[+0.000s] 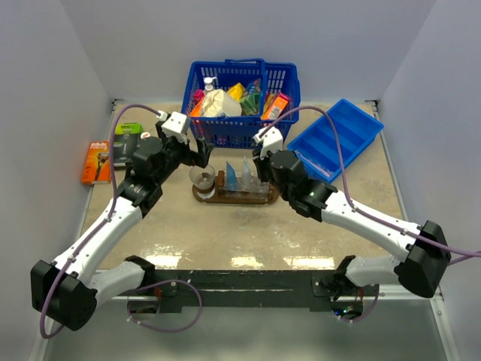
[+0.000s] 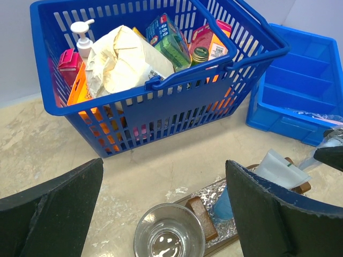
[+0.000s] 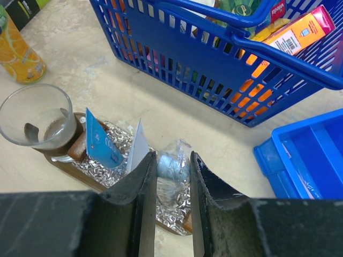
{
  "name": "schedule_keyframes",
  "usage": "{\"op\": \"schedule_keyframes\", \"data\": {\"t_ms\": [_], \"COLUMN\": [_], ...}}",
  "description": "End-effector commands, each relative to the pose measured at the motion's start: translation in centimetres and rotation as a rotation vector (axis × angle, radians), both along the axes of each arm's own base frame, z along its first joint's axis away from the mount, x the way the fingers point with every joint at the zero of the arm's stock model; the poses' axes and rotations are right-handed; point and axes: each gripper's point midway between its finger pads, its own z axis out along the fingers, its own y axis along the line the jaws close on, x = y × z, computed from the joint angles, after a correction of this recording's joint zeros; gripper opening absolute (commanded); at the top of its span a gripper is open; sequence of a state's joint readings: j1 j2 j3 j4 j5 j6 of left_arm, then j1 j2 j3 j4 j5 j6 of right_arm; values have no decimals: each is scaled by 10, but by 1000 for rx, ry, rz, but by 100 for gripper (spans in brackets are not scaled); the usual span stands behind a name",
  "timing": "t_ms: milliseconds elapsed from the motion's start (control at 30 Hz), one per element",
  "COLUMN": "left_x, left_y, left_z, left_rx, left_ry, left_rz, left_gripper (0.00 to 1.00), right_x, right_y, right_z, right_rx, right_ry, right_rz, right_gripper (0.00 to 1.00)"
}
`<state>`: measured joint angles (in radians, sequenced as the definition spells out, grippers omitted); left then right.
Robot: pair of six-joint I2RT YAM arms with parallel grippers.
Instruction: Prepare toiletry sets of a toothbrush and toothpaste on the tray
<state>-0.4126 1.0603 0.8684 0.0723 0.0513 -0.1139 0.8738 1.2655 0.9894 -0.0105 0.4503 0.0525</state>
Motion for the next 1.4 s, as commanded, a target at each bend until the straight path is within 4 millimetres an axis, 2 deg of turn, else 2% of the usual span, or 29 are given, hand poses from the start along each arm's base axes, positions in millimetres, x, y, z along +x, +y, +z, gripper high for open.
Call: {"op": "schedule_keyframes", "data": {"t_ms": [0, 1100, 1167, 1300, 1367], "left_x": [2, 4, 4, 4, 4], "left_y": [1, 0, 0, 0, 0], "left_z": [6, 1, 1, 0, 2], "left_rx": [-19, -13, -12, -12, -13], "left_ry": [-19, -9, -7, -6, -9], "left_rz": [8, 6, 8, 8, 8], "left_gripper": [100, 100, 100, 100, 100], "right_x": [8, 9, 10, 10, 9], "right_y": [5, 13, 13, 10, 9], "right_z": [8, -17, -18, -11, -7], "right_rx": [45, -24, -23, -9, 4], "right_ry": [-37, 2, 10, 6, 0], "right_rz": [-15, 24, 12, -3, -6], "right_gripper": [0, 1, 7, 26, 31]}}
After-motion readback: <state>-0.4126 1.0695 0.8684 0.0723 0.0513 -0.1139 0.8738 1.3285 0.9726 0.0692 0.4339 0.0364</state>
